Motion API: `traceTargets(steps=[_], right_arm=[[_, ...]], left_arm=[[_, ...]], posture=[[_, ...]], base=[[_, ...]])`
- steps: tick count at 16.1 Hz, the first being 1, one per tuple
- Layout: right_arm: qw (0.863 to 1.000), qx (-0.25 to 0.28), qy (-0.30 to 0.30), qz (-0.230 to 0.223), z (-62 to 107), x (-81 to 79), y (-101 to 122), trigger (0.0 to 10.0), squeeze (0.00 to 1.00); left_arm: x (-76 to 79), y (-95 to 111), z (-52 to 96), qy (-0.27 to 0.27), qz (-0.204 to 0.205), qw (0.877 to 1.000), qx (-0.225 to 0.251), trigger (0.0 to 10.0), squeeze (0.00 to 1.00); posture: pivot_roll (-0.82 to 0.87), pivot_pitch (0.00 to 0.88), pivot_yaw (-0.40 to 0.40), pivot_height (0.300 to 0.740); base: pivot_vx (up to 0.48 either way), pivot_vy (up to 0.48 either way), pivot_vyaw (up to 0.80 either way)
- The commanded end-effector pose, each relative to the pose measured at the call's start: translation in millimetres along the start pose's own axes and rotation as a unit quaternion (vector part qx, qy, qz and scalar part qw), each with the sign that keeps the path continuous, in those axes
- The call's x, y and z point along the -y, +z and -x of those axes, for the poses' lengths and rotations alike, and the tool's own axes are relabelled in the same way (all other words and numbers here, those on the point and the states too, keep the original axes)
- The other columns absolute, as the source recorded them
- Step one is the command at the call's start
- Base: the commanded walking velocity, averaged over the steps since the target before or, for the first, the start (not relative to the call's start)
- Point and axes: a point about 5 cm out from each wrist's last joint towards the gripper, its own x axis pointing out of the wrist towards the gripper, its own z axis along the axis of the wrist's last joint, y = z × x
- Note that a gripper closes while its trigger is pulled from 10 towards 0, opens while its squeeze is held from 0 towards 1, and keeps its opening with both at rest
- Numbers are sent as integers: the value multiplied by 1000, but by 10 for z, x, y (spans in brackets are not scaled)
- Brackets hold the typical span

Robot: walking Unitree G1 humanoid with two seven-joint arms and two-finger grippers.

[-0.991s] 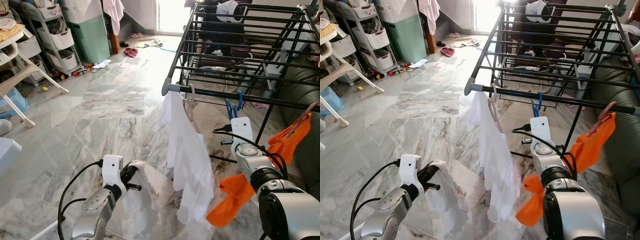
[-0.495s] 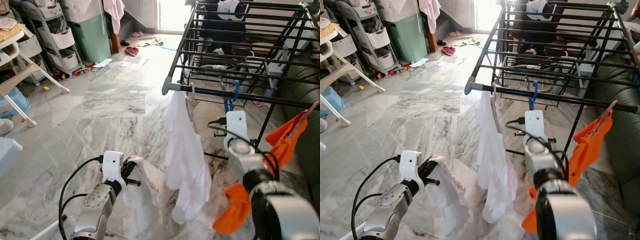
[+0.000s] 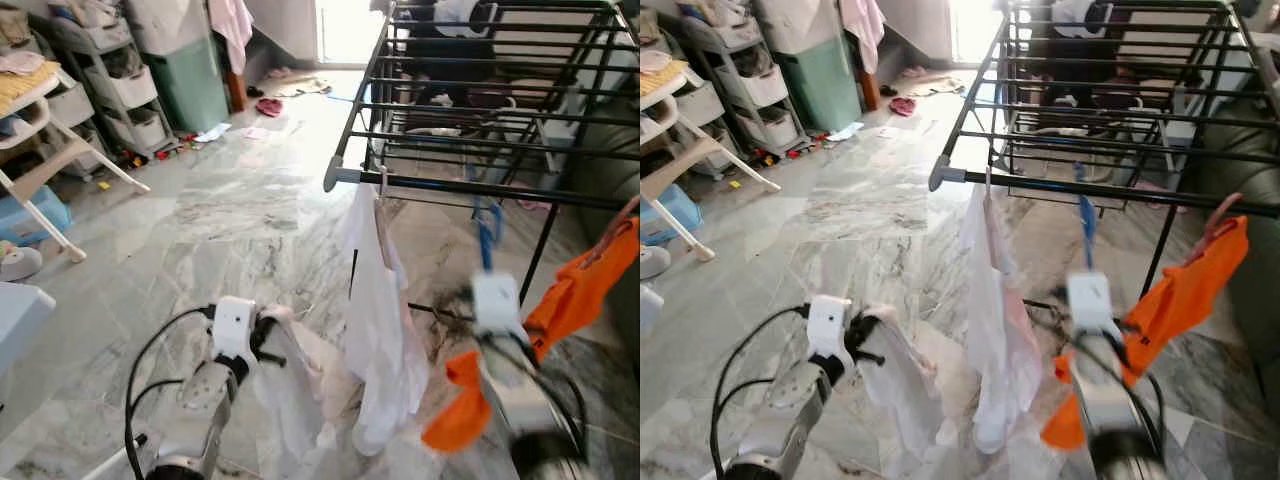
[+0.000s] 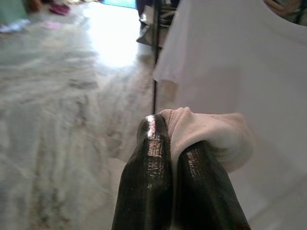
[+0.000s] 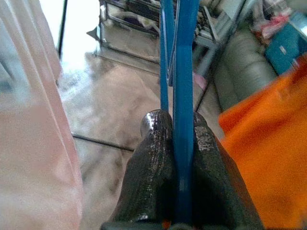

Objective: Hang hanger

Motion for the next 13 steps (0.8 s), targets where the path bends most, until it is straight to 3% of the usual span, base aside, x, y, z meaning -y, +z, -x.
traceTargets(steps=[1,5,7,13], right_arm=[[1000,12,-6,-1,73,25,5,10000,0],[1000,6,16,8,322,14,-219,10000,0],[999,14,45,11,493,-89,-271,10000,0],[997,24,71,5,624,-116,-216,10000,0]], left_arm=[[-70,52,-23,17,-18,1000,10,10000,0],[-105,-19,-21,33,-35,999,1,10000,0],[-120,-81,4,42,-43,998,-4,10000,0],[-101,-154,31,63,-45,997,-8,10000,0]], posture=[[-234,0,103,740],[-265,0,116,740],[-269,0,110,740],[-253,0,87,740]], base=[[0,0,0],[0,0,0],[0,0,0],[0,0,0]])
